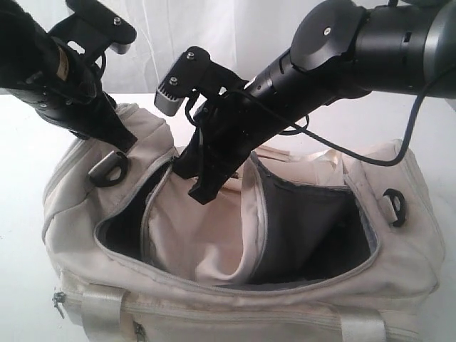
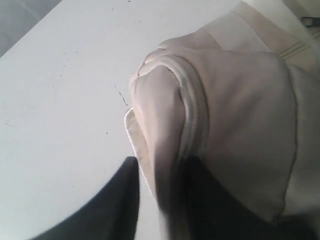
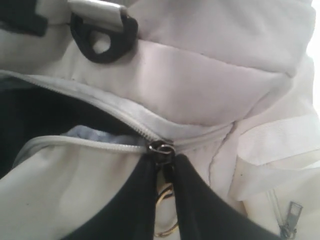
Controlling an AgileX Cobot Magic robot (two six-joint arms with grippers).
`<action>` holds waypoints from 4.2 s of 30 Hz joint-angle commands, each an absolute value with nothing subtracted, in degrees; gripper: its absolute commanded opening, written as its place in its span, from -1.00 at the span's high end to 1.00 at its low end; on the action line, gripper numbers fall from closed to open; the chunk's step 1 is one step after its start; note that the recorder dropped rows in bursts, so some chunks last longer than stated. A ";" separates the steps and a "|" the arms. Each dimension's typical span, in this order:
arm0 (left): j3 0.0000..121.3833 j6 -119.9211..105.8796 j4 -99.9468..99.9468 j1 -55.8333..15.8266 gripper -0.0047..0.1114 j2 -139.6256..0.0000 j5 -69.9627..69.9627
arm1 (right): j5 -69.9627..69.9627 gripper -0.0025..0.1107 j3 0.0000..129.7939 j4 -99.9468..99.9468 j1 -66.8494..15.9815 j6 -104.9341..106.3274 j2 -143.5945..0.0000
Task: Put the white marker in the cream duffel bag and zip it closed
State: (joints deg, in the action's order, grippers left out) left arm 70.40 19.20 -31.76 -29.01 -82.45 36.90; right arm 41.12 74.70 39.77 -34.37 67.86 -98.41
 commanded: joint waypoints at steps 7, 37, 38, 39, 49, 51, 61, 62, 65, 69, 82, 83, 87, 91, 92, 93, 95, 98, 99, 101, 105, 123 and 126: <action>70.71 19.30 -31.00 -27.50 0.92 -84.81 33.88 | 46.35 0.94 74.80 40.22 -34.27 67.58 -96.00; 70.71 19.51 -31.76 -27.39 0.92 -85.04 34.25 | 44.50 0.52 73.26 37.48 -34.27 58.62 -98.72; 70.71 19.51 -31.90 -27.39 0.92 -85.06 34.25 | 44.50 0.48 73.26 37.48 -34.27 58.62 -99.32; 70.71 19.51 -31.90 -27.39 0.92 -84.90 34.25 | 44.50 0.42 73.26 37.48 -34.27 58.62 -99.92; 70.71 19.34 -31.90 -27.39 0.92 -84.91 34.25 | 40.77 0.14 73.26 40.60 -34.27 59.57 -102.17; 70.71 19.33 -31.90 -27.39 0.92 -84.91 34.14 | 40.68 0.17 73.26 41.85 -34.27 60.62 -102.17; 70.71 19.33 -31.90 -27.39 0.92 -84.91 34.03 | 40.62 0.19 73.26 44.28 -34.27 63.10 -104.13; 70.71 19.33 -31.90 -27.39 0.92 -84.91 34.03 | 40.62 0.19 73.26 44.29 -34.27 63.19 -104.43; 70.71 19.33 -31.90 -27.39 0.92 -84.91 34.03 | 40.62 0.19 73.26 44.29 -34.27 63.66 -104.93; 70.71 19.33 -31.90 -27.39 0.92 -84.91 34.03 | 39.43 0.21 73.26 45.33 -34.27 64.36 -104.93; 70.71 19.33 -32.02 -27.39 0.92 -84.91 34.05 | 38.49 0.79 73.26 45.56 -34.27 63.97 -104.83; 70.71 19.33 -32.19 -27.39 0.92 -84.91 34.05 | 38.89 0.82 73.26 45.56 -34.27 63.69 -104.72; 70.71 19.33 -32.43 -27.39 0.92 -84.91 34.05 | 41.28 0.91 73.26 45.18 -34.27 62.69 -103.50; 70.71 19.23 -32.40 -27.39 0.92 -84.91 34.05 | 44.78 0.94 73.26 44.65 -34.27 60.85 -102.46; 70.71 19.24 -32.40 -27.39 0.92 -84.79 34.05 | 45.44 0.94 73.26 44.28 -34.27 60.51 -102.19; 70.71 19.24 -32.60 -27.39 0.92 -84.67 34.05 | 45.95 0.94 73.26 43.87 -34.27 59.74 -101.91; 70.71 19.24 -32.72 -27.39 0.92 -84.56 34.05 | 46.69 0.94 73.26 43.11 -34.27 58.42 -101.65; 70.71 19.24 -32.82 -27.39 0.92 -84.30 34.05 | 48.04 0.94 73.26 42.86 -34.27 57.09 -101.25; 70.71 19.24 -32.82 -27.39 0.92 -84.21 34.05 | 48.37 0.94 73.26 42.86 -34.27 56.63 -101.14; 70.71 19.24 -32.82 -27.39 0.92 -83.97 34.05 | 48.87 0.94 73.26 42.86 -34.27 56.52 -101.14; 70.71 19.24 -32.82 -27.39 0.92 -83.71 34.19 | 49.38 0.94 73.26 42.86 -34.27 56.41 -101.14; 70.71 19.24 -32.82 -27.39 0.92 -83.34 34.19 | 45.55 0.06 73.26 41.37 -35.04 50.75 -101.14; 70.71 19.24 -32.82 -27.39 0.92 -83.34 34.19 | 42.62 0.04 73.26 41.37 -36.50 50.49 -101.14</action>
State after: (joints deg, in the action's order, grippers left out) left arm 70.44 19.09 -31.20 -27.44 -84.27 33.72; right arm 44.84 73.50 41.41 -35.08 51.07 -101.66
